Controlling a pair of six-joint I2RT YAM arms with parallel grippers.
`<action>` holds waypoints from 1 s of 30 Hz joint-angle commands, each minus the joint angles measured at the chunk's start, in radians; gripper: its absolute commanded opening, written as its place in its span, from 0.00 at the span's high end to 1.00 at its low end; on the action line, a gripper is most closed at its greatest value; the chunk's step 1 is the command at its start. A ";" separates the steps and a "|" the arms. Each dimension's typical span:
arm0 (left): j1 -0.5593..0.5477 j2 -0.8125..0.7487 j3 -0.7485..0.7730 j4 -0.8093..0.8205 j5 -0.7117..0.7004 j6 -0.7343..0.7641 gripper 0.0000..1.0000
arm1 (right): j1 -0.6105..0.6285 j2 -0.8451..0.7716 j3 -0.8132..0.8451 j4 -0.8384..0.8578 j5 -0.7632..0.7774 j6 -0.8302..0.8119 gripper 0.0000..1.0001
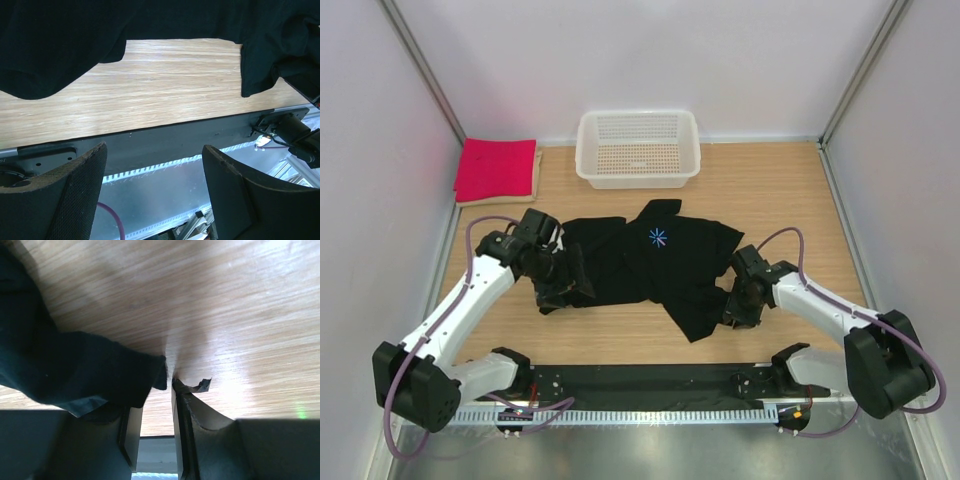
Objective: Fold and stack the t-shirts
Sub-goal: Flatten the tshirt out
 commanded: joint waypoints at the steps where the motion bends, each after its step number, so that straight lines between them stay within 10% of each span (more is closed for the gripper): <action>1: 0.005 0.005 0.005 0.006 0.029 0.028 0.23 | -0.002 0.041 0.028 0.035 0.075 -0.029 0.64; 14: 0.004 0.017 0.008 -0.005 0.017 0.042 0.22 | -0.003 0.113 0.059 0.064 0.110 -0.110 0.99; 30: 0.042 -0.024 -0.072 -0.008 -0.170 -0.093 0.26 | -0.002 -0.123 0.647 -0.537 0.343 -0.129 0.99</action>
